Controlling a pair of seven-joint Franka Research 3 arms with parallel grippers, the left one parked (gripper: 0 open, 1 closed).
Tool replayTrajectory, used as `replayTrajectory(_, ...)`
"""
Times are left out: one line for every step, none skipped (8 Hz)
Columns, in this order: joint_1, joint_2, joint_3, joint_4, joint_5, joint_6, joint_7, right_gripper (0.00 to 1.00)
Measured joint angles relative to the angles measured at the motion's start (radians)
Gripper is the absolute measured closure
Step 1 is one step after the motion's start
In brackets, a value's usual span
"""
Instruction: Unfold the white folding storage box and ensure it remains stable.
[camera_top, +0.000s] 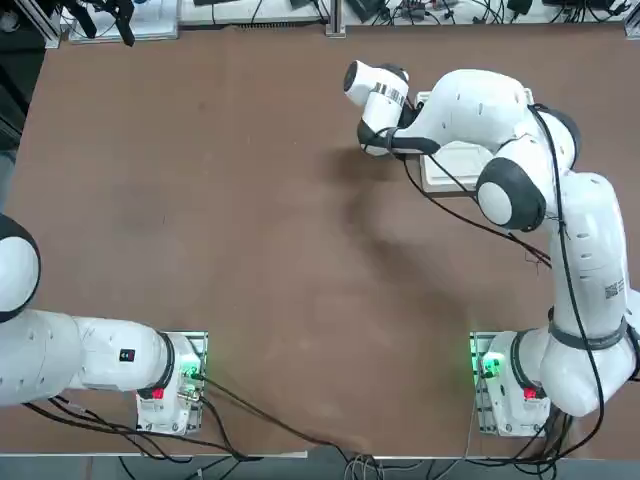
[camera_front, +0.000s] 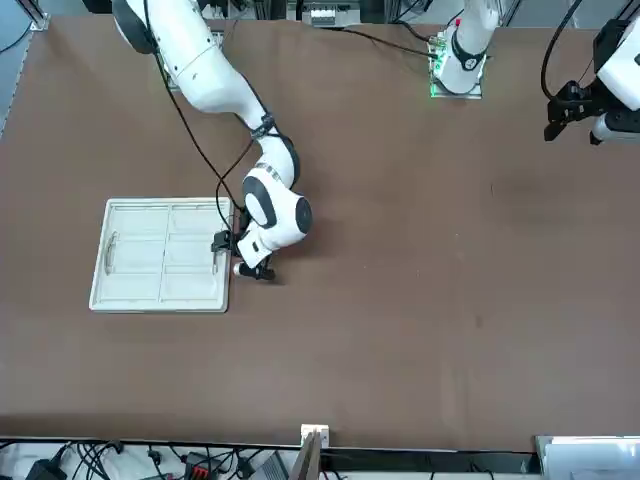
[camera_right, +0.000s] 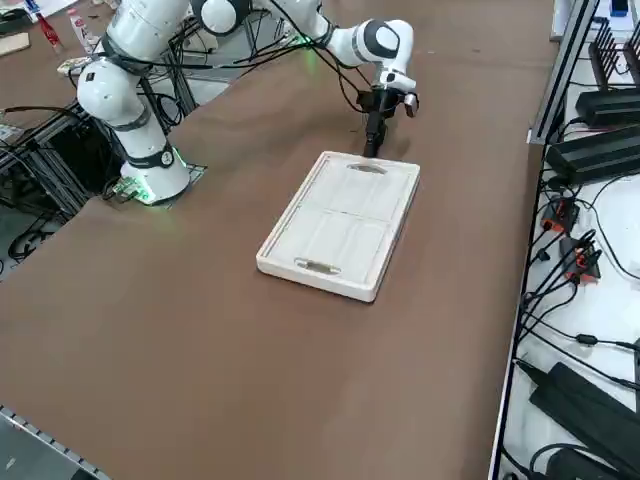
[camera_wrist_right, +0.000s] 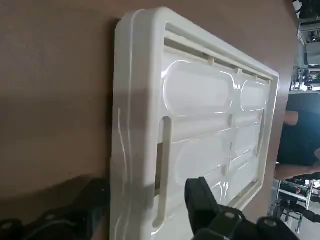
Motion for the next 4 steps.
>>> replayTrajectory(0.0,0.0,-0.002,0.0,0.0,-0.001,-0.002,0.11)
replayTrajectory(0.0,0.0,-0.005,0.0,0.0,-0.002,-0.004,0.12)
replayTrajectory(-0.001,0.0,-0.008,0.0,0.0,-0.004,-0.005,0.13)
replayTrajectory(-0.002,0.0,-0.01,0.0,0.0,-0.006,-0.006,0.13)
